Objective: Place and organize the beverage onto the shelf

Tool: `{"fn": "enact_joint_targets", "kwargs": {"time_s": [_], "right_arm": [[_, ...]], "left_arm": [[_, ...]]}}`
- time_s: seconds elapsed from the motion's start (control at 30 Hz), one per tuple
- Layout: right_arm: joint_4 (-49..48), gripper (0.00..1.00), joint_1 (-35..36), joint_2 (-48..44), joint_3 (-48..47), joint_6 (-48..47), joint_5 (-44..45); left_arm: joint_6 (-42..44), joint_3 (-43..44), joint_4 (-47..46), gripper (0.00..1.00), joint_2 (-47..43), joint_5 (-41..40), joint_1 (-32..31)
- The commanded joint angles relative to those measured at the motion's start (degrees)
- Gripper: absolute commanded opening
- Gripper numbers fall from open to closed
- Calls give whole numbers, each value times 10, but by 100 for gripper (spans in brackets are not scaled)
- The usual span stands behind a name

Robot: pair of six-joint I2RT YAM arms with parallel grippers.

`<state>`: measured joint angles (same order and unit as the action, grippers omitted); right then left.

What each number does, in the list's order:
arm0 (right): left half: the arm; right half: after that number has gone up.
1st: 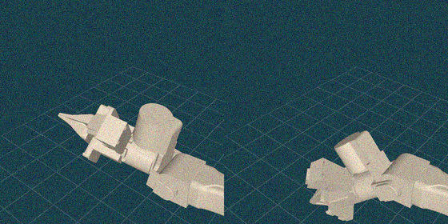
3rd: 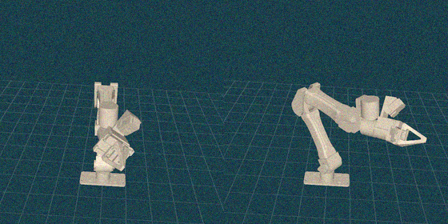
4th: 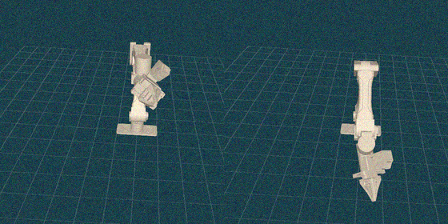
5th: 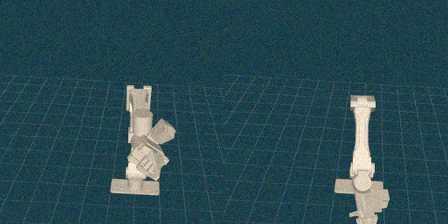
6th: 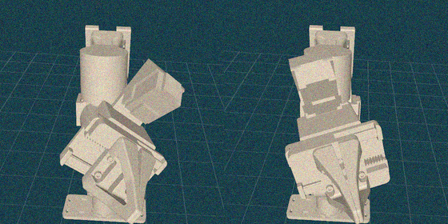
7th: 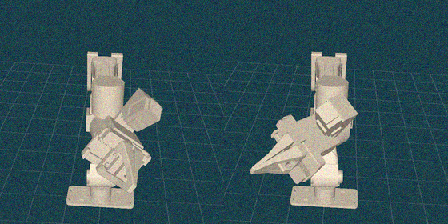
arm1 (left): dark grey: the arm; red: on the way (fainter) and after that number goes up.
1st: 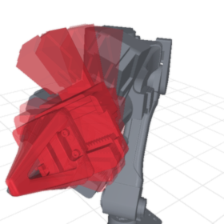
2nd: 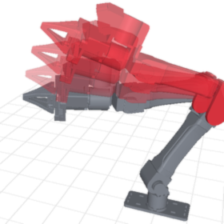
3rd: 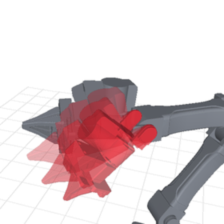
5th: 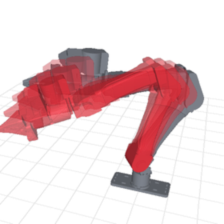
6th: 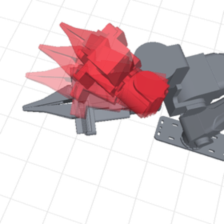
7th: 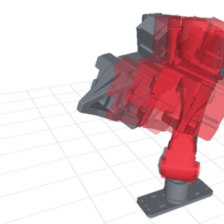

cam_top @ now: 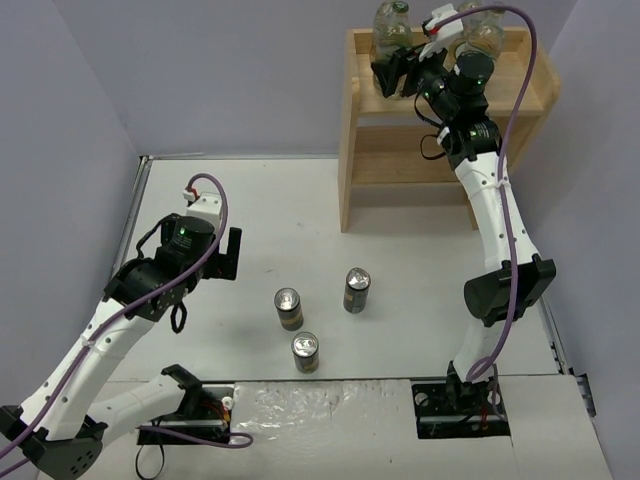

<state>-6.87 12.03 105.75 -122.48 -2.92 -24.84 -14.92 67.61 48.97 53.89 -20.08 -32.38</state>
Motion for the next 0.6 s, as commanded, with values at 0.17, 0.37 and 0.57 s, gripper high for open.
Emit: {"fn": "enact_joint_targets", "kwargs": {"time_s": [0.17, 0.37, 0.57], "right_arm": [[6, 12, -9, 39, -17, -7, 28], [4, 47, -9, 29, 2, -9, 23], [-20, 98, -8, -28, 61, -8, 31]], "left_arm": [[14, -3, -17, 94, -13, 10, 9], [16, -6, -19, 94, -13, 22, 13], [16, -12, -21, 94, -16, 35, 18]]}}
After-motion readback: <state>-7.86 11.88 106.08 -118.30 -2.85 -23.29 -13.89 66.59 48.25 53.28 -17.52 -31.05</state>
